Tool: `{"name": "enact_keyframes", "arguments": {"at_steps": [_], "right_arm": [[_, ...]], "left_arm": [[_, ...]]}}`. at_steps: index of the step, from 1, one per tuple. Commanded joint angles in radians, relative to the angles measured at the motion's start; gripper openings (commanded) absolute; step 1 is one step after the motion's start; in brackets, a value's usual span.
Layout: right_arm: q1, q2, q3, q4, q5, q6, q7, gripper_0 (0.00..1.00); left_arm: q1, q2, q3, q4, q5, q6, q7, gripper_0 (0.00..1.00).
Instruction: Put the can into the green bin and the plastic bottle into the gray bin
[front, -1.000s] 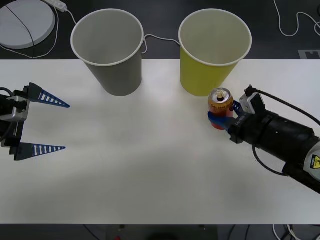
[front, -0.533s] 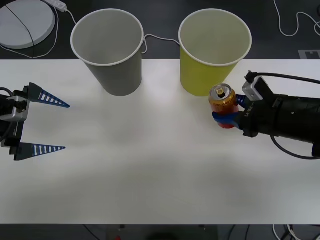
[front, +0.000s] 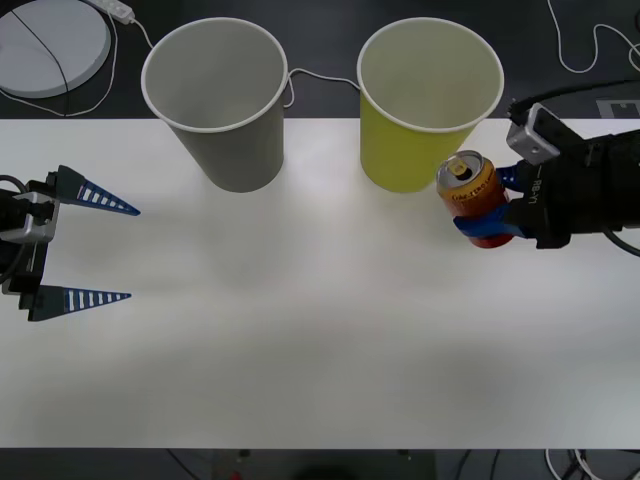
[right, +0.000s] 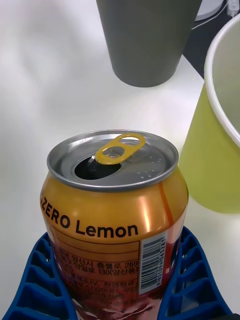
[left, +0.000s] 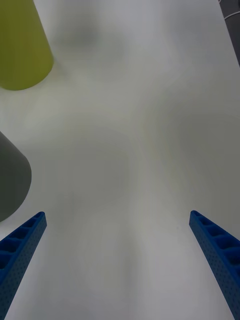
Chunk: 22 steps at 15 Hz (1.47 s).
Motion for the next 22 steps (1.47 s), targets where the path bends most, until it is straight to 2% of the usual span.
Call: {"name": "enact_keyframes", "arguments": {"at_steps": [1, 7, 12, 14, 16, 19, 22], "right_arm": [[0.0, -0.009, -0.11, 0.01, -0.019, -0.162, -0.019, 0.0], [-0.02, -0.01, -0.336, 0.061, -0.035, -0.505, -0.069, 0.0], [-0.23, 0.082, -0.342, 0.214, 0.015, -0.788, -0.094, 0.0], [-0.32, 0.14, -0.337, 0.267, 0.09, -0.886, -0.111, 0.0], [-0.408, 0.189, -0.293, 0.325, 0.136, -0.936, -0.126, 0.0], [-0.557, 0.246, -0.168, 0.428, 0.169, -0.939, -0.152, 0.0], [-0.655, 0.307, -0.09, 0.524, 0.224, -0.938, -0.175, 0.0]], "left_arm": [[0.0, 0.0, 0.0, 0.0, 0.0, 0.0, 0.0, 1.0], [0.0, 0.0, 0.0, 0.0, 0.0, 0.0, 0.0, 1.0], [0.0, 0.0, 0.0, 0.0, 0.0, 0.0, 0.0, 1.0], [0.0, 0.0, 0.0, 0.0, 0.0, 0.0, 0.0, 1.0], [0.0, 0.0, 0.0, 0.0, 0.0, 0.0, 0.0, 1.0], [0.0, 0.0, 0.0, 0.0, 0.0, 0.0, 0.0, 1.0], [0.0, 0.0, 0.0, 0.0, 0.0, 0.0, 0.0, 1.0]]}}
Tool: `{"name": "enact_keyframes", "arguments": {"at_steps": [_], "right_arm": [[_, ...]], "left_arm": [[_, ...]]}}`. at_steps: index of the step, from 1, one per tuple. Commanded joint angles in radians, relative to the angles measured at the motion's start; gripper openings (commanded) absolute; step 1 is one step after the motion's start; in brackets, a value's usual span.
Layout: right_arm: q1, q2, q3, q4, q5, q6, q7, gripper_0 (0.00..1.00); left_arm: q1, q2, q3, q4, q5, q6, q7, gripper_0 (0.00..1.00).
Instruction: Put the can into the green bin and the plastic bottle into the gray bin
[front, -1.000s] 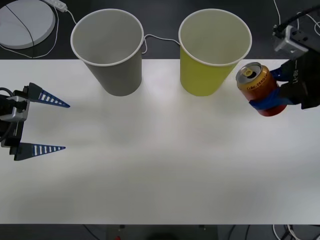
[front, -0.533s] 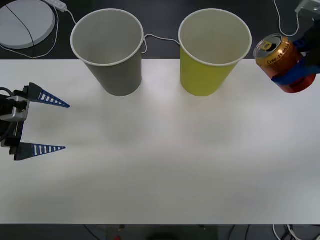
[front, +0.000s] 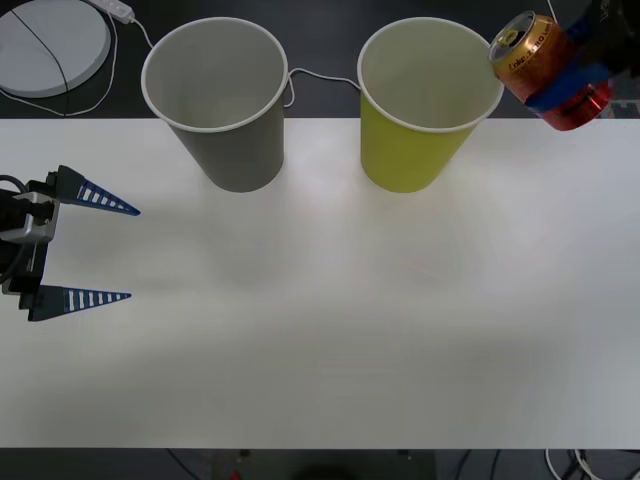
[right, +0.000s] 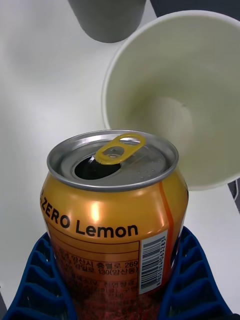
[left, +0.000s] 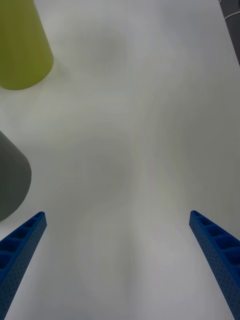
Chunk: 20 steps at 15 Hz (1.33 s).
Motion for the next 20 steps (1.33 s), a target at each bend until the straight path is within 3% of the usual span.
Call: {"name": "enact_keyframes", "arguments": {"at_steps": [1, 12, 18, 19, 20], "right_arm": [[-0.085, 0.071, 0.061, 0.086, 0.076, 0.001, -0.021, 0.0], [-0.24, 0.355, 0.13, 0.434, 0.319, 0.043, -0.041, 0.0], [-0.252, 0.401, 0.129, 0.469, 0.362, 0.049, -0.042, 0.0], [-0.253, 0.401, 0.129, 0.469, 0.362, 0.049, -0.042, 0.13], [-0.253, 0.401, 0.129, 0.469, 0.362, 0.049, -0.041, 0.49]], "left_arm": [[0.0, 0.0, 0.0, 0.0, 0.0, 0.0, 0.0, 1.0], [0.0, 0.0, 0.0, 0.0, 0.0, 0.0, 0.0, 1.0], [0.0, 0.0, 0.0, 0.0, 0.0, 0.0, 0.0, 1.0], [0.0, 0.0, 0.0, 0.0, 0.0, 0.0, 0.0, 1.0], [0.0, 0.0, 0.0, 0.0, 0.0, 0.0, 0.0, 1.0]]}}
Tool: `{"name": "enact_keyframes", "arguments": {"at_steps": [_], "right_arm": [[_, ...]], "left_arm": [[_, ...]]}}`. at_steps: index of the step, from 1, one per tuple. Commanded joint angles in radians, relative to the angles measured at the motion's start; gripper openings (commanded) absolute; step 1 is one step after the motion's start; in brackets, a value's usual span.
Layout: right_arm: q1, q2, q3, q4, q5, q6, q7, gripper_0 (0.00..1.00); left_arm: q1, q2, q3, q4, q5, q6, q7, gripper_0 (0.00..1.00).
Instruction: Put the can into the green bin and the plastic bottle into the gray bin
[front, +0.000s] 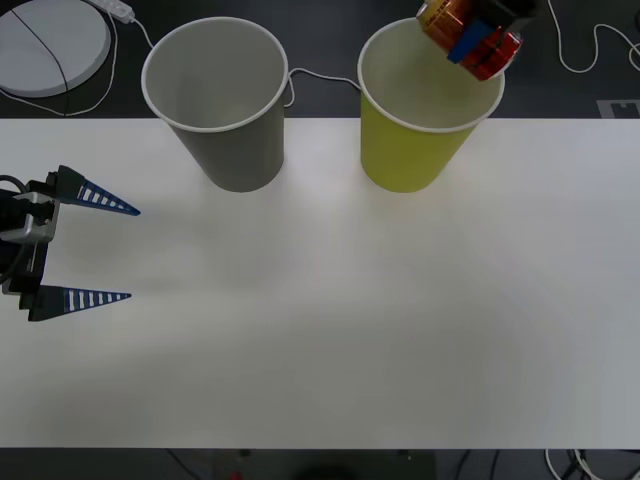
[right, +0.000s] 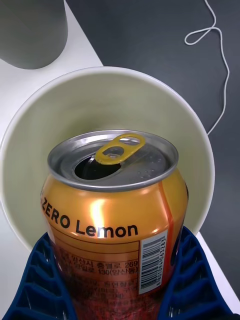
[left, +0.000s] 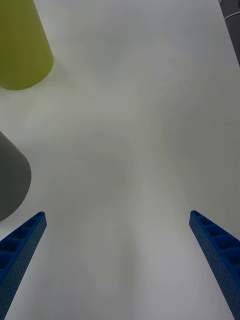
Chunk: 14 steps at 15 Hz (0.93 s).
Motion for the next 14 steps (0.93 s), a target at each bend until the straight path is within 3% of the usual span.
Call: {"name": "enact_keyframes", "arguments": {"at_steps": [1, 2, 7, 14], "right_arm": [[0.001, 0.0, 0.0, 0.0, -0.001, 0.0, 0.003, 0.91], [-0.001, -0.001, 0.0, 0.0, -0.002, 0.0, 0.006, 1.0], [0.001, -0.038, 0.0, -0.034, -0.027, -0.017, 0.017, 1.0], [0.07, -0.274, 0.0, -0.322, -0.243, -0.066, 0.031, 1.0]], "left_arm": [[0.0, 0.0, 0.0, 0.0, 0.0, 0.0, 0.0, 1.0], [0.0, 0.0, 0.0, 0.0, 0.0, 0.0, 0.0, 1.0], [0.0, 0.0, 0.0, 0.0, 0.0, 0.0, 0.0, 1.0], [0.0, 0.0, 0.0, 0.0, 0.0, 0.0, 0.0, 1.0]]}}
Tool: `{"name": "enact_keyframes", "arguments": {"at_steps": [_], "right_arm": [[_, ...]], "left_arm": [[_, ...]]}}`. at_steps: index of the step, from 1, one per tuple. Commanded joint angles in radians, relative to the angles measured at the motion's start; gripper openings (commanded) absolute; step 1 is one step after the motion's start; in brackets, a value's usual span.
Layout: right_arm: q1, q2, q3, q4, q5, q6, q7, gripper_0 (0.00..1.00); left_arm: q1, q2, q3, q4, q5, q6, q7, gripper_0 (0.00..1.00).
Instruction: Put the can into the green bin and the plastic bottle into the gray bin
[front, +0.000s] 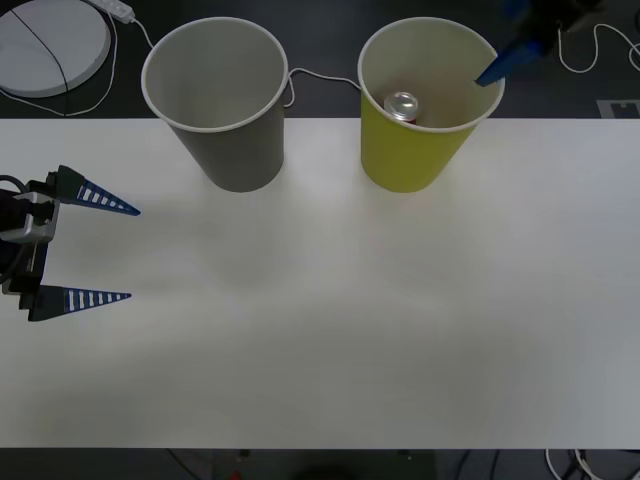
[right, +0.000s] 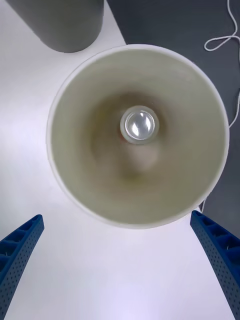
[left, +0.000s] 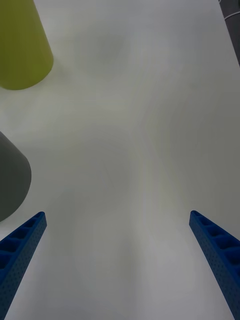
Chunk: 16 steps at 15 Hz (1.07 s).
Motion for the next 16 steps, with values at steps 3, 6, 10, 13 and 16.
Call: {"name": "enact_keyframes", "arguments": {"at_steps": [3, 6, 10, 13, 16], "right_arm": [[0.064, -0.163, -0.002, -0.172, -0.152, -0.002, 0.03, 1.0], [0.11, -0.229, -0.013, -0.166, -0.26, -0.003, 0.165, 1.0], [0.251, -0.273, -0.157, -0.158, -0.342, -0.043, 0.309, 1.0], [0.42, -0.296, -0.315, -0.204, -0.365, -0.043, 0.404, 1.0], [0.605, -0.298, -0.485, -0.258, -0.379, -0.043, 0.487, 1.0]], "left_arm": [[0.0, 0.0, 0.0, 0.0, 0.0, 0.0, 0.0, 1.0], [0.0, 0.0, 0.0, 0.0, 0.0, 0.0, 0.0, 1.0], [0.0, 0.0, 0.0, 0.0, 0.0, 0.0, 0.0, 1.0], [0.0, 0.0, 0.0, 0.0, 0.0, 0.0, 0.0, 1.0], [0.0, 0.0, 0.0, 0.0, 0.0, 0.0, 0.0, 1.0]]}}
